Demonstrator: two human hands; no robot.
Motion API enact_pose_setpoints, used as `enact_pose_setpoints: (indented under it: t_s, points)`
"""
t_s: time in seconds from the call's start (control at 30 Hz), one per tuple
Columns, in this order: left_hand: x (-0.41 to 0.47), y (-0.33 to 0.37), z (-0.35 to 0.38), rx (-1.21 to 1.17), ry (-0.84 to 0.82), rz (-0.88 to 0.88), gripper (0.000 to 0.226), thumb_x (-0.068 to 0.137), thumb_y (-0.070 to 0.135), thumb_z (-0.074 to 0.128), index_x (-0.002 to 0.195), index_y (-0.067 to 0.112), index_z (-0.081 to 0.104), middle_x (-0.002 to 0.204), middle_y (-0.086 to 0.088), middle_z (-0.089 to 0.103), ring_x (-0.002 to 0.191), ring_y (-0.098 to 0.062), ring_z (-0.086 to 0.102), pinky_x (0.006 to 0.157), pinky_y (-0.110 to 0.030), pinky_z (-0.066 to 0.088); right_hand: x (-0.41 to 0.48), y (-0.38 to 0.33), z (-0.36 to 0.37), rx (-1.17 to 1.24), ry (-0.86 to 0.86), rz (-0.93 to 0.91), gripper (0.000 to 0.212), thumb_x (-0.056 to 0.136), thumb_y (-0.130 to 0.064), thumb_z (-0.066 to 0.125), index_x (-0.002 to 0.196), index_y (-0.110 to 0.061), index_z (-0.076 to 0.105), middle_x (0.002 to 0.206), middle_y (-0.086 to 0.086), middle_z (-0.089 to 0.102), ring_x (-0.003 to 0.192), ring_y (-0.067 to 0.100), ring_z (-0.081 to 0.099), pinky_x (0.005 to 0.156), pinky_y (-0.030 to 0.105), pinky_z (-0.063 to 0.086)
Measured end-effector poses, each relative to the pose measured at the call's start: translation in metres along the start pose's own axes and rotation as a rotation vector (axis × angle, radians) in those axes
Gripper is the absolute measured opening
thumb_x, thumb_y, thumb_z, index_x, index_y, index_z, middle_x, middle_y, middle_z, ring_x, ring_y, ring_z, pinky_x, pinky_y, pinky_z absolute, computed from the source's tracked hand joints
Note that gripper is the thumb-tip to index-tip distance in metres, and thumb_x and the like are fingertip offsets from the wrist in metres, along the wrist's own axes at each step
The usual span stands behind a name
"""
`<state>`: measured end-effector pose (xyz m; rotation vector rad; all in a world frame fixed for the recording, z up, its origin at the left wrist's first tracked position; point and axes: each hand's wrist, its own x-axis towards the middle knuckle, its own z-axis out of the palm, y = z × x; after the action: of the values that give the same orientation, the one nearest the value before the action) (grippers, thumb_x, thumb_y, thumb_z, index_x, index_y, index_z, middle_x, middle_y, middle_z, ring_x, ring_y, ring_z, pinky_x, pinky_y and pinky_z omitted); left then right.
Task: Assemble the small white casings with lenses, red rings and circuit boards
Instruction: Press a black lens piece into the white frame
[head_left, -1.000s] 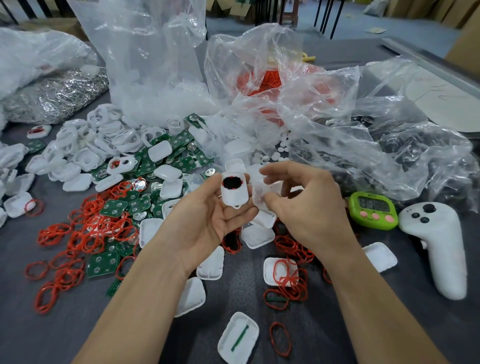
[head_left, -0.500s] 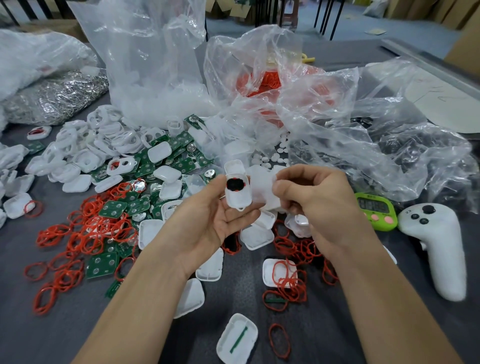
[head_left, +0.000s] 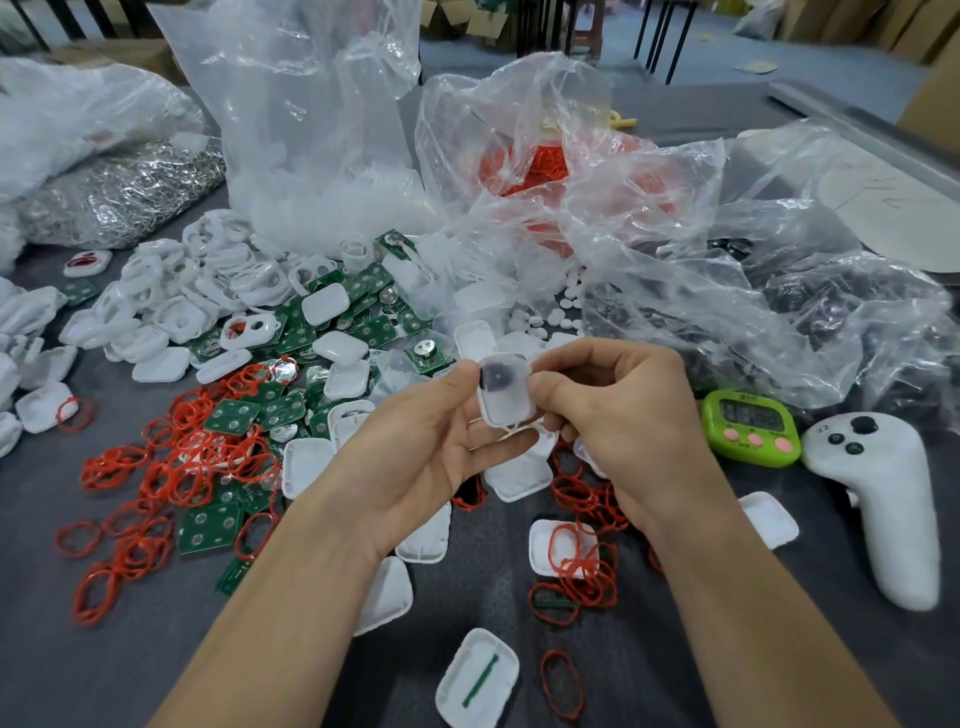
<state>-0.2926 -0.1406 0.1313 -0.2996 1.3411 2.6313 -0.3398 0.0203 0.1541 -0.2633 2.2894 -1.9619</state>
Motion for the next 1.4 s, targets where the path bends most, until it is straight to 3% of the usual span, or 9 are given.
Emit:
enact_pose_setpoints:
  t_s: [0.17, 0.47, 0.73, 0.93, 1.1, 1.23, 1.33, 1.4]
  points:
    - [0.0, 0.001, 0.0, 0.01, 0.0, -0.005, 0.047, 0.091, 0.034, 0.053, 0.126, 0.005, 0.066, 0.118, -0.018, 0.074, 0.102, -0.029, 0.075, 0.086, -0.038, 0.062, -0.002, 0.001, 0.0, -0.093, 0.014, -0.061, 0.011, 0.078, -0.018, 0.081, 0.077, -0.028, 0.08, 0.062, -0.002, 0.073, 0.05, 0.012, 0.066, 0.052, 0.02, 0.048]
    - [0.0, -0.001, -0.003, 0.001, -0.007, -0.019, 0.044, 0.093, 0.034, 0.053, 0.12, 0.006, 0.074, 0.123, -0.017, 0.073, 0.104, -0.026, 0.075, 0.089, -0.04, 0.061, -0.007, -0.004, 0.004, -0.267, 0.074, -0.233, 0.017, 0.077, -0.014, 0.086, 0.072, -0.029, 0.079, 0.065, -0.02, 0.073, 0.062, -0.001, 0.07, 0.058, 0.012, 0.053]
    - [-0.002, 0.0, -0.002, -0.029, -0.005, -0.042, 0.046, 0.093, 0.03, 0.052, 0.128, 0.004, 0.068, 0.125, -0.02, 0.071, 0.102, -0.026, 0.075, 0.089, -0.042, 0.061, -0.01, -0.002, 0.011, -0.332, 0.149, -0.329, 0.012, 0.08, -0.022, 0.085, 0.073, -0.03, 0.078, 0.068, -0.023, 0.071, 0.062, 0.003, 0.068, 0.056, 0.011, 0.049]
    - [-0.002, 0.0, 0.001, -0.032, -0.008, -0.047, 0.048, 0.091, 0.03, 0.053, 0.128, 0.004, 0.068, 0.126, -0.022, 0.07, 0.102, -0.027, 0.075, 0.088, -0.042, 0.062, -0.008, 0.0, 0.012, -0.306, 0.172, -0.283, 0.014, 0.08, -0.021, 0.086, 0.071, -0.028, 0.077, 0.065, -0.022, 0.07, 0.061, 0.0, 0.067, 0.055, 0.011, 0.049]
    - [-0.003, -0.001, 0.001, -0.046, -0.02, -0.043, 0.04, 0.091, 0.03, 0.053, 0.112, 0.008, 0.079, 0.116, -0.017, 0.075, 0.099, -0.026, 0.076, 0.082, -0.039, 0.062, -0.007, 0.004, 0.016, -0.359, 0.229, -0.257, 0.017, 0.075, -0.025, 0.088, 0.068, -0.024, 0.072, 0.064, -0.017, 0.068, 0.057, 0.003, 0.065, 0.053, 0.014, 0.048]
    - [-0.003, 0.0, 0.001, -0.027, -0.009, -0.05, 0.049, 0.092, 0.03, 0.053, 0.129, 0.002, 0.066, 0.125, -0.023, 0.071, 0.105, -0.028, 0.074, 0.088, -0.042, 0.061, -0.003, 0.008, 0.013, -0.274, 0.177, -0.138, 0.021, 0.076, -0.031, 0.087, 0.066, -0.025, 0.07, 0.061, -0.014, 0.069, 0.052, 0.003, 0.063, 0.048, 0.013, 0.044]
    - [-0.003, 0.001, 0.002, -0.021, -0.006, -0.065, 0.046, 0.099, 0.031, 0.047, 0.132, 0.003, 0.063, 0.122, -0.021, 0.072, 0.108, -0.03, 0.074, 0.084, -0.037, 0.062, 0.001, 0.008, 0.007, -0.113, 0.152, -0.052, 0.01, 0.078, -0.036, 0.078, 0.076, -0.028, 0.074, 0.064, -0.007, 0.072, 0.053, 0.008, 0.064, 0.055, 0.029, 0.051]
    - [-0.003, 0.002, 0.002, -0.027, 0.005, -0.069, 0.043, 0.104, 0.031, 0.042, 0.129, 0.003, 0.065, 0.122, -0.02, 0.072, 0.107, -0.029, 0.074, 0.082, -0.035, 0.062, 0.004, 0.008, 0.001, -0.094, 0.145, -0.029, 0.006, 0.076, -0.037, 0.072, 0.081, -0.037, 0.075, 0.065, -0.008, 0.072, 0.05, 0.007, 0.06, 0.054, 0.028, 0.047]
